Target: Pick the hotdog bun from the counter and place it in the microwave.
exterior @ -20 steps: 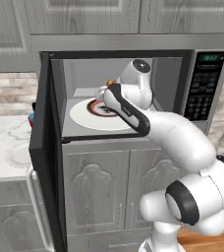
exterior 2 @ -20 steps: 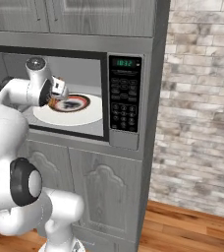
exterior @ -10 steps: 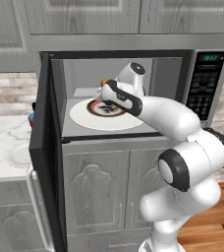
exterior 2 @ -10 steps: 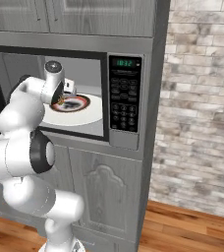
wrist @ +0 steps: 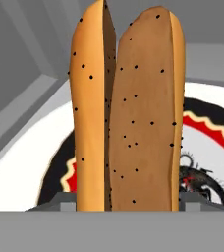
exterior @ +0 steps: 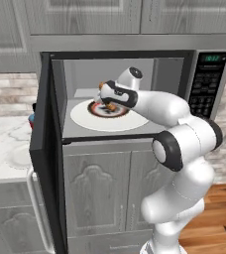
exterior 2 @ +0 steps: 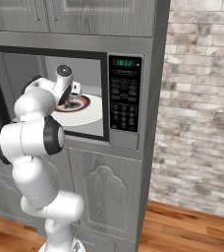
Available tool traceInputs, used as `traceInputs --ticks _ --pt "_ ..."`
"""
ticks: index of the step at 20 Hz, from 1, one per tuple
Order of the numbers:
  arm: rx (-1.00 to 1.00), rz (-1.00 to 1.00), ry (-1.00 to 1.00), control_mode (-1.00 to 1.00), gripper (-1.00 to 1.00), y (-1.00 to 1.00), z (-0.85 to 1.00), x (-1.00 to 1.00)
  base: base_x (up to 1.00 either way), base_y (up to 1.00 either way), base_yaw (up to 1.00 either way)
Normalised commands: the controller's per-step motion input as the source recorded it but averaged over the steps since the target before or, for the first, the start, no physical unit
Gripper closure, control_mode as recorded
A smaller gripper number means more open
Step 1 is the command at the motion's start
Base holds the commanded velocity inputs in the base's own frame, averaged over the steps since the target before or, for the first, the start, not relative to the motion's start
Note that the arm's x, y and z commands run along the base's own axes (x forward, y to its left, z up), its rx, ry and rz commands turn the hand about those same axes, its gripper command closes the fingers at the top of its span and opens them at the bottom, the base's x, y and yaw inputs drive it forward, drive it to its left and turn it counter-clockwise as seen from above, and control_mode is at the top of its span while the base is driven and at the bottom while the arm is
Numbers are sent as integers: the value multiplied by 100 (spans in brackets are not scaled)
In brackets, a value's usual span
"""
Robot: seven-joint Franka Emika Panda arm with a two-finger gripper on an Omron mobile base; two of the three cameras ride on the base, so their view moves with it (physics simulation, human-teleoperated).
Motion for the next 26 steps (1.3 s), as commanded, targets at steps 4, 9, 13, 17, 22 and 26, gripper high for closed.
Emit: traceInputs --ticks 4,9,13,17,22,26 --pt "0 2 2 -100 100 0 -22 22 0 0 0" --pt "0 0 8 -100 -100 0 -30 10 0 0 0" --pt "0 0 4 -100 -100 0 -13 17 0 0 0" --pt "0 0 0 -100 -100 0 0 7 0 0 0" --pt "-1 0 -1 -100 -100 0 0 -37 0 0 0" --pt "-2 0 -10 -100 -100 0 15 -96 0 0 0"
